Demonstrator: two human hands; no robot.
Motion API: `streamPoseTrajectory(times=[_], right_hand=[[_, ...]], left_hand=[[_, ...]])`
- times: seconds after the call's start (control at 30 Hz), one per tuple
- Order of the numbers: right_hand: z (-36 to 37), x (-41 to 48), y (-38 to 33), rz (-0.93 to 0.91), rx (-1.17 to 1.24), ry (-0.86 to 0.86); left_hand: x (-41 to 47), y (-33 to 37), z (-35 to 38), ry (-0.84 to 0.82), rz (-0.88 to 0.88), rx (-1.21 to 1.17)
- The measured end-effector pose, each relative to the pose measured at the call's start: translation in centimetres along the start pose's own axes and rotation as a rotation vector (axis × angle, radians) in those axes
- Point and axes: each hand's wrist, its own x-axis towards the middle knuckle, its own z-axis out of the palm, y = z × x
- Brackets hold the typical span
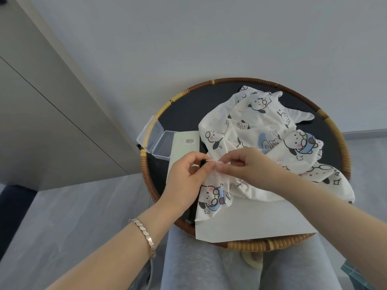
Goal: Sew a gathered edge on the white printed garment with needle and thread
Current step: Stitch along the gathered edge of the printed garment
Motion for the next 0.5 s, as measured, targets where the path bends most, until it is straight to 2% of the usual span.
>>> streamPoseTrajectory(times=[0.17, 0.27, 0.37, 0.43, 0.5], right_hand=[[0.9, -0.8, 0.6, -0.041, -0.062, 0.121], [1.4, -1.0, 0.8, -0.054, -0.120, 0.192], [1.5, -1.1, 0.8, -0.056, -0.142, 0.190], [1.4, -1.2, 0.9, -0.062, -0.151, 0.184], [1.4, -1.3, 0.8, -0.054, -0.147, 0.193]], left_hand=[[-0.4, -0.6, -0.9, 0.019, 0.079, 0.114], [-0.5, -1.1, -1.3, 0.017, 0.251, 0.271], [-0.5, -1.5, -1.6, 0.002, 0.409, 0.392], [-0.6, -1.4, -1.6, 0.014, 0.371, 0.363], [-0.8, -1.1, -1.5, 0.038, 0.245, 0.264]])
